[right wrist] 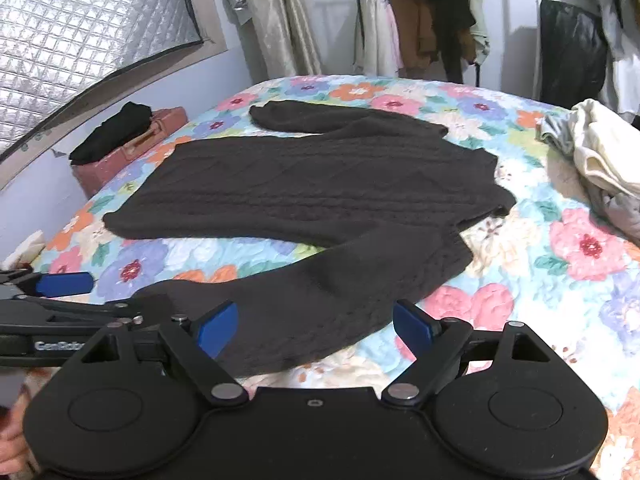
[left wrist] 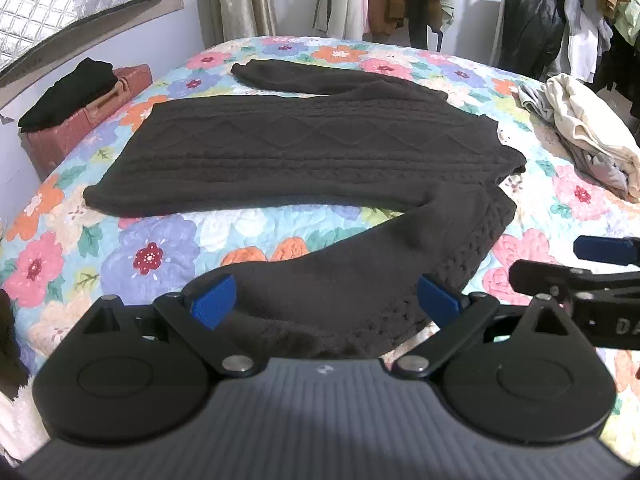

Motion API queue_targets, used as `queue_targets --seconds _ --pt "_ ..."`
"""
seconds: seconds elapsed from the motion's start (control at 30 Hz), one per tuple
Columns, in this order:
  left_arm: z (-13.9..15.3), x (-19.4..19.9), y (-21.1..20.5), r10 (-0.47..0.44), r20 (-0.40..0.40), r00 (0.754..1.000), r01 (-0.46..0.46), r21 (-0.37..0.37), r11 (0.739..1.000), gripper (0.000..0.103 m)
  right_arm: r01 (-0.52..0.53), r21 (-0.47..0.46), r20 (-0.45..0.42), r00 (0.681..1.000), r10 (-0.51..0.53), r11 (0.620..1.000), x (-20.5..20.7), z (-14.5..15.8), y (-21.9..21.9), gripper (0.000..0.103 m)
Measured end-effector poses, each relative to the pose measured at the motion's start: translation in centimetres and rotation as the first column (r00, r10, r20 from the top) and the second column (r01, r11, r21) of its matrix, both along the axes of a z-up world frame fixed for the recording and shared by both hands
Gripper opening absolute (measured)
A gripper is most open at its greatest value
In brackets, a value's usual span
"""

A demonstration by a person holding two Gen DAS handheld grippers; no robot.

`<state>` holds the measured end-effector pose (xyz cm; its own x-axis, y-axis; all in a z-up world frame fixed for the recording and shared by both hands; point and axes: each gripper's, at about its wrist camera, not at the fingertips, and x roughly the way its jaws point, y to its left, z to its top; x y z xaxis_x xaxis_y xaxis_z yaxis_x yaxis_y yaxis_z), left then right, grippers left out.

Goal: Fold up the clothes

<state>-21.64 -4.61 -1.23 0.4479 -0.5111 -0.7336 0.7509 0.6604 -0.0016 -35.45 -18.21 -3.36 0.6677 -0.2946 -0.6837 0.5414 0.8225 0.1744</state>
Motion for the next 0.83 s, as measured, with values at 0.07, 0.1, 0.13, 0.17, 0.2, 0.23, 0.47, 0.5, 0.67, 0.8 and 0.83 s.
queue_targets --seconds 0.07,0.1,0.13,0.17,0.2,0.23,0.47,0.5,0.67,0.8,0.83 --pt "0.0 0.1 0.1 0.014 0.000 1.000 -0.014 0.007 1.000 0.099 -0.001 -0.011 -0.003 1.000 0.000 1.000 0.0 0.1 0.2 0.088" --pt "0.0 0.2 0.1 0.021 -0.001 1.000 -0.021 0.010 1.000 0.099 -0.001 -0.016 -0.005 1.000 0.001 1.000 0.0 0.1 0.3 0.088" --pt "0.0 0.3 0.2 0.028 -0.001 1.000 -0.028 0.014 1.000 0.100 -0.005 -0.019 -0.005 1.000 0.005 1.000 0.0 0.1 0.3 0.088" --pt "0.0 0.3 0.3 0.036 0.000 0.999 -0.036 0.018 0.999 0.102 -0.009 -0.023 -0.004 1.000 0.009 1.000 0.0 0.2 0.4 0.088" --pt "0.0 0.3 0.3 0.044 0.002 0.999 -0.044 0.023 0.999 0.103 -0.011 -0.026 -0.004 1.000 0.011 1.000 0.0 0.2 0.5 0.088" --pt "0.1 0.3 0.3 0.051 0.008 0.999 -0.052 0.030 0.998 0.103 -0.011 -0.028 -0.003 1.000 0.011 1.000 0.0 0.2 0.6 0.088" --pt "0.4 0.5 0.8 0.057 0.033 0.998 -0.058 0.036 0.998 0.103 -0.004 -0.033 -0.003 1.000 0.004 0.999 -0.2 0.3 0.9 0.088" --pt "0.4 0.5 0.9 0.056 0.034 0.998 -0.057 0.032 0.998 0.103 -0.001 -0.035 -0.002 1.000 0.001 0.999 -0.2 0.3 0.9 0.088" --pt "0.6 0.4 1.0 0.056 0.039 0.998 -0.058 0.027 0.998 0.103 0.009 -0.037 0.002 1.000 -0.009 0.999 -0.3 0.3 0.8 0.088" --pt "0.6 0.5 1.2 0.057 0.045 0.997 -0.058 0.027 0.998 0.103 -0.002 -0.039 -0.005 1.000 0.002 0.999 -0.1 0.0 0.8 0.088" --pt "0.5 0.5 1.2 0.056 0.040 0.998 -0.058 0.030 0.998 0.103 -0.003 -0.039 -0.005 1.000 0.003 0.999 -0.1 0.0 0.8 0.088"
